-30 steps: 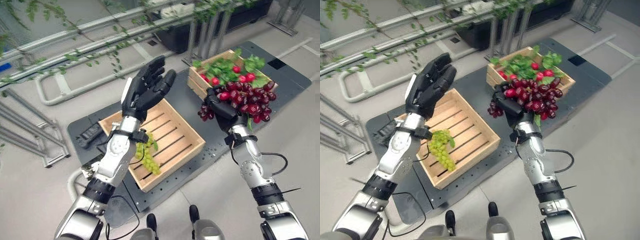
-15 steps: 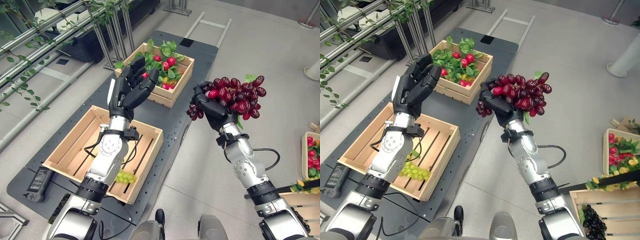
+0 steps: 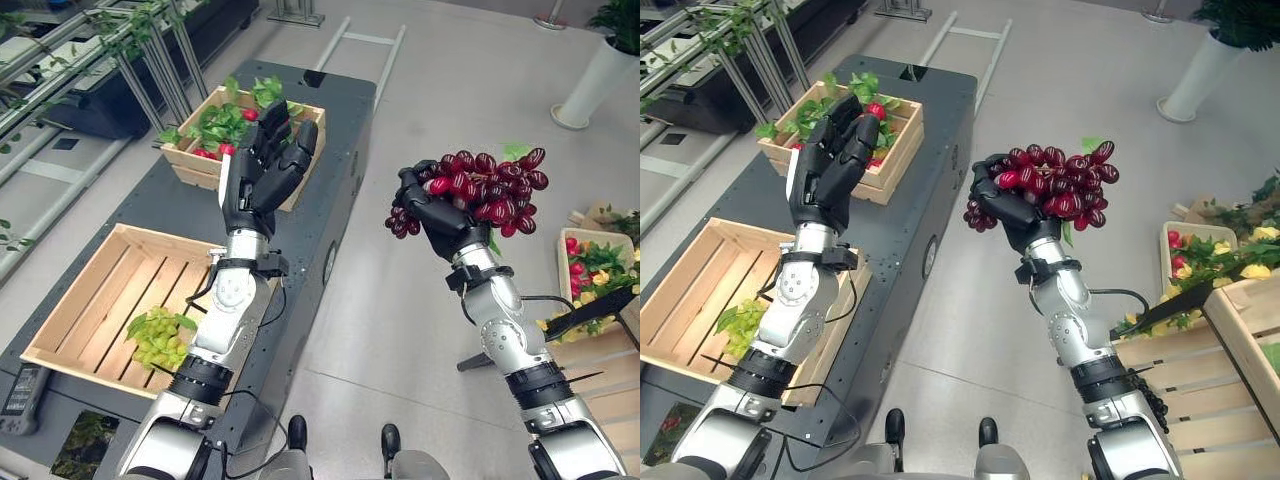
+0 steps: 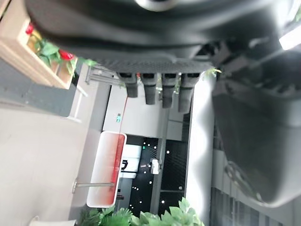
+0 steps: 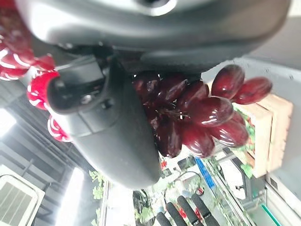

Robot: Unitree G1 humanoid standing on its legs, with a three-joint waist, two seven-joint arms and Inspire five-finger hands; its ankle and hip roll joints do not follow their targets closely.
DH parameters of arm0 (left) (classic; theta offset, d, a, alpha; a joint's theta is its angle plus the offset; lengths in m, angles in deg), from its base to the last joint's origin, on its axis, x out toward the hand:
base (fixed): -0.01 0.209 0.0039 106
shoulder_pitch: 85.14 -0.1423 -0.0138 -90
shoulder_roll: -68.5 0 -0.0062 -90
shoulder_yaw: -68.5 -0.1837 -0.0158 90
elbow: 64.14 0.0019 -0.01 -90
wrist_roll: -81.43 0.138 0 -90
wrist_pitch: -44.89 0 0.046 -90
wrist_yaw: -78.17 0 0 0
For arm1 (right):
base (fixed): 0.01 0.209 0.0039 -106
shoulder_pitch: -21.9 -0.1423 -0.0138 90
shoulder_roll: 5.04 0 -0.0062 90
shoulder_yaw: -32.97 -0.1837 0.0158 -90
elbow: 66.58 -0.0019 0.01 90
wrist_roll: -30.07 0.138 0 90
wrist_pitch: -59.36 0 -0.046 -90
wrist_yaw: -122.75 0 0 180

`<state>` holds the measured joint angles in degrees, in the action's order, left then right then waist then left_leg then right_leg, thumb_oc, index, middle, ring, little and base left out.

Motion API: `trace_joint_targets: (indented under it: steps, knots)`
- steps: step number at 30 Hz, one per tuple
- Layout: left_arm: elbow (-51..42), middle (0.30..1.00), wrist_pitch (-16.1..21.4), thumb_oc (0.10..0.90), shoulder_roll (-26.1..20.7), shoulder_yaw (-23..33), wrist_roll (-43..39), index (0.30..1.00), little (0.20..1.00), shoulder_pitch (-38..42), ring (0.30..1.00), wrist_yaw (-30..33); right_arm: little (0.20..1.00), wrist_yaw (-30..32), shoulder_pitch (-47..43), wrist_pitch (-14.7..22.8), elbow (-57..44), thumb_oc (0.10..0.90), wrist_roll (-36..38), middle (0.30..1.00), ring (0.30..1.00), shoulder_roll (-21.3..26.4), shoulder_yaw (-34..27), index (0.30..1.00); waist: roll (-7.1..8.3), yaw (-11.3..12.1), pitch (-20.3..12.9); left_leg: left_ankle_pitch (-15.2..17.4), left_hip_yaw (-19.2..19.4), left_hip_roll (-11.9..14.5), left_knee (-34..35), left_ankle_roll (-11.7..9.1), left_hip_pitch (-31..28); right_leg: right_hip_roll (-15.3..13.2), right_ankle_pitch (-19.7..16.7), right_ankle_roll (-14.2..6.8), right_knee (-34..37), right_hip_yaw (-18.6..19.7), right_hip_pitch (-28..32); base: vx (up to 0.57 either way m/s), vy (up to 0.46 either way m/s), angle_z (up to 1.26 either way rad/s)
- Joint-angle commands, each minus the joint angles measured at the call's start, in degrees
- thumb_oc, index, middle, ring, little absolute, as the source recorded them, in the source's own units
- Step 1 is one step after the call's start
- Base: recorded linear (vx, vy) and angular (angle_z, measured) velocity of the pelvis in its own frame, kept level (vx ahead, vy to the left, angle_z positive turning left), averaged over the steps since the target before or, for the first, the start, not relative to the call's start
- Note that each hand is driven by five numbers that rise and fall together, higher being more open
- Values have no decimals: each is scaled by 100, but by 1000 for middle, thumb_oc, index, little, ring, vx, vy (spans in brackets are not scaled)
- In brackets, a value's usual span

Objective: Pick up the fruits from the basket on one side to the basket on the other side

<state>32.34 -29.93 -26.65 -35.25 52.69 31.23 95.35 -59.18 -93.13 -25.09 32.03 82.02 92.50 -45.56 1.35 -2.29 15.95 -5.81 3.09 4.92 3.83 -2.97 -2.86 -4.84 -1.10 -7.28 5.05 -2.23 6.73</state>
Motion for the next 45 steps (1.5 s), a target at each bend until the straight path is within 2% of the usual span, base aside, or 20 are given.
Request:
trace_joint_targets:
  steps: [1, 2, 4, 5, 6, 7, 9, 10, 11, 14, 15, 18, 19, 22, 23, 25, 26, 29, 37, 45]
  knots:
    - [-90, 900, 596, 800, -94, -42, 276, 900, 900, 139, 900, 35, 300, -262, -274, 814, -654, 400, -239, 300, 300, -212, -169, 300, 71, 197, -1195, 386, -367, -162, 17, -51, 46, 197, 227, 388, -251, -106, 83, -131, -87, 2]
    - [-83, 900, 605, 800, -92, -46, 268, 900, 900, 144, 900, 32, 300, -259, -271, 817, -654, 400, -237, 300, 300, -209, -171, 300, 72, 197, -1199, 378, -379, -166, 11, -55, 68, 199, 224, 389, -245, -110, 80, -258, -83, 4]
    - [-33, 900, 704, 800, -91, -17, 180, 900, 900, 200, 900, 58, 300, -311, -328, 861, -536, 400, -207, 300, 300, -152, -163, 300, 183, 155, -1131, 811, -389, -392, -847, -25, 185, 100, 228, 423, -329, -75, -16, -274, -23, 6]
    - [-39, 900, 752, 800, -104, 15, 163, 900, 900, 189, 900, 89, 300, -333, -378, 876, -486, 400, -191, 300, 300, -134, -124, 300, 290, 137, -1087, 1065, -420, -620, -1707, 26, 322, -3, 173, 457, -389, -2, -113, -357, 46, 5]
    - [-136, 900, 793, 800, -111, 136, 230, 900, 900, 63, 900, 150, 300, -446, -339, 858, -514, 400, -130, 300, 300, -117, -74, 300, 384, 112, -993, 1372, -577, -994, -2835, 192, 531, -92, 73, 515, -520, 110, -267, -321, 58, 1]
    - [-150, 900, 792, 800, -112, 150, 237, 900, 900, 41, 900, 151, 300, -467, -325, 845, -519, 400, -122, 300, 300, -118, -74, 300, 370, 105, -985, 1437, -600, -1020, -2999, 213, 578, -81, 73, 516, -549, 125, -289, -292, 132, -14]
    - [-211, 900, 739, 800, -108, 218, 262, 900, 900, -73, 900, 180, 300, -528, -236, 778, -503, 400, -88, 300, 300, -217, -13, 300, 195, 21, -928, 1519, -792, -1026, -2571, 279, 481, 103, 79, 498, -770, 360, -480, -216, 177, -52]
    - [-96, 900, 683, 800, -171, 139, 139, 900, 900, 30, 900, 170, 300, -447, -283, 745, -392, 400, -106, 300, 300, -310, 70, 300, 34, -75, -948, 1586, -943, -1004, -1557, 343, 7, 207, 33, 411, -769, 525, -625, -297, 183, -81]
    - [18, 900, 631, 800, -241, 42, 40, 900, 900, 181, 900, 172, 300, -347, -268, 752, -396, 400, -99, 300, 300, -378, 136, 300, -38, -120, -923, 1488, -1021, -1010, -980, 393, -190, 223, -129, 306, -746, 501, -833, -360, 142, -68]
    - [119, 900, 486, 800, -305, -79, 49, 900, 900, 409, 900, 198, 300, -231, -240, 717, -444, 400, 60, 300, 300, -423, 206, 300, -39, -193, -786, 1377, -1255, -1162, -526, 463, -403, 178, -629, 101, -589, 495, -1240, -252, 25, -48]
    - [98, 900, 510, 800, -320, -74, 81, 900, 900, 349, 900, 186, 300, -377, -243, 629, -381, 400, 96, 300, 300, -441, 178, 300, -48, -196, -693, 1321, -1261, -1179, -274, 469, -527, 119, -894, -2, -347, 296, -1381, -334, 38, -49]
    - [40, 900, 561, 800, -438, 45, 49, 900, 900, 121, 900, 128, 300, -610, -289, 507, -241, 400, 186, 300, 300, -496, 173, 300, -125, -72, -598, 1191, -1006, -1089, 32, 491, -672, 35, -824, -61, -499, -243, -1429, -279, 25, -70]
    - [24, 900, 545, 800, -511, 201, 37, 900, 900, -21, 900, 80, 300, -722, -326, 405, -192, 400, 273, 300, 300, -605, 231, 300, -191, 43, -580, 1022, -719, -972, 84, 511, -606, -82, -638, -47, -1123, -504, -1356, -298, 9, -93]
    - [34, 900, 534, 800, -554, 286, 11, 900, 900, -118, 900, -4, 300, -776, -241, 403, -188, 400, 228, 300, 300, -693, 316, 300, -293, 204, -636, 819, -519, -801, 35, 526, -418, -216, -358, 54, -2009, -503, -1189, -273, -42, -83]
    - [43, 900, 557, 800, -528, 302, 33, 900, 900, -208, 900, -24, 300, -855, -139, 431, -164, 400, 227, 300, 300, -713, 366, 300, -298, 321, -689, 806, -406, -714, -90, 531, -308, -370, -124, 140, -2247, -562, -999, -202, -108, -35]
    - [90, 900, 631, 800, -477, 301, 60, 900, 900, -304, 900, -61, 300, -938, -23, 445, -101, 400, 238, 300, 300, -741, 432, 300, -223, 437, -728, 857, -271, -646, -350, 525, -141, -556, 18, 177, -2243, -642, -770, -132, -202, -50]
    - [160, 900, 654, 800, -449, 283, 80, 900, 900, -324, 900, -28, 300, -1074, 46, 430, 81, 400, 257, 300, 300, -804, 490, 300, -71, 538, -782, 934, -92, -602, -648, 434, 2, -591, 234, 148, -1479, -811, -296, -82, -260, -53]
    - [387, 900, 715, 800, -270, 213, -141, 900, 900, -285, 900, 79, 300, -960, -67, 199, 413, 400, 417, 300, 300, -928, 829, 300, 39, 521, -784, 949, 203, -456, -732, 267, 59, -412, 152, 100, -592, -667, -39, -95, -163, -34]
    - [316, 900, 478, 800, 157, -4, 195, 900, 900, -455, 900, 341, 300, -1038, 545, 48, 1003, 400, 653, 300, 300, -989, 831, 300, 25, 401, -838, 669, 186, -369, -113, 137, -110, -210, 11, 189, -76, -668, 102, -43, -39, -19]
    - [737, 900, 323, 800, 367, -138, 220, 900, 900, -1114, 900, 288, 300, -1148, 1504, -59, 1393, 400, 650, 300, 300, -1146, 867, 300, -44, 226, -820, 698, 231, -367, -13, 159, -289, -151, -29, 218, -96, -577, 44, 10, 2, -2]
